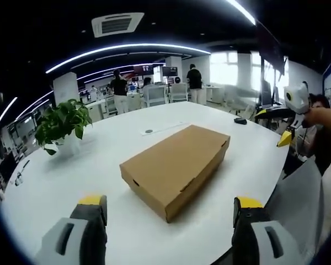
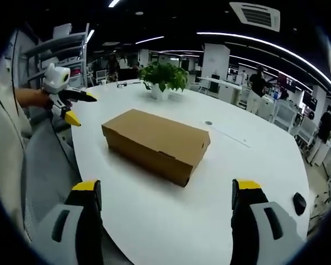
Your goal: Operate the shoe box by opening the lid, removing the specified soft item, and placing it in the target area until the item is outside and the box remains undamaged.
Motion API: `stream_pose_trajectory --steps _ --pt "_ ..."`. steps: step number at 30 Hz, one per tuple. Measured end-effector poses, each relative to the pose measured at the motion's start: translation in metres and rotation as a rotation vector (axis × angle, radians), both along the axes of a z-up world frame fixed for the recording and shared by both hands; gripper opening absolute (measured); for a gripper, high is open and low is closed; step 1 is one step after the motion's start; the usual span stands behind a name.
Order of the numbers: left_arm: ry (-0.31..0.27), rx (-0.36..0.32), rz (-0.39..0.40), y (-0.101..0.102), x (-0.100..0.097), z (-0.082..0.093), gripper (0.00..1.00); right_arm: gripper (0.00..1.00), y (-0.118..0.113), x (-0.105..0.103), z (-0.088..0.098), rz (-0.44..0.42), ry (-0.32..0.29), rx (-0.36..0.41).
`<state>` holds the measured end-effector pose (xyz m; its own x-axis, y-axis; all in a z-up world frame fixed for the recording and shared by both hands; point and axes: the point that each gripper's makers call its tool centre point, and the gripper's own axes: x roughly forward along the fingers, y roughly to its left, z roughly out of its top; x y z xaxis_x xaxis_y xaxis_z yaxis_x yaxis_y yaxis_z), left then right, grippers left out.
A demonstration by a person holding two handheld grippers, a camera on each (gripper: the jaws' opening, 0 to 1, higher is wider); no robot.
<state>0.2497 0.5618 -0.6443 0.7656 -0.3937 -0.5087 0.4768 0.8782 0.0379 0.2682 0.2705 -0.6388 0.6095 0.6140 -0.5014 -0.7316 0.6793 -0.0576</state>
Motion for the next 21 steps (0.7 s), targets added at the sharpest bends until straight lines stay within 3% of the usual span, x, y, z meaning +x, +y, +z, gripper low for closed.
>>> stream_pose_trajectory --steps 6,21 --pt "0.0 0.004 0.011 -0.001 0.003 -0.005 0.95 0.91 0.003 0.01 -0.003 0.005 0.005 0.03" --pt "-0.002 0.026 0.027 -0.008 0.016 -0.012 0.86 0.84 0.007 0.032 -0.019 0.103 0.008 -0.019"
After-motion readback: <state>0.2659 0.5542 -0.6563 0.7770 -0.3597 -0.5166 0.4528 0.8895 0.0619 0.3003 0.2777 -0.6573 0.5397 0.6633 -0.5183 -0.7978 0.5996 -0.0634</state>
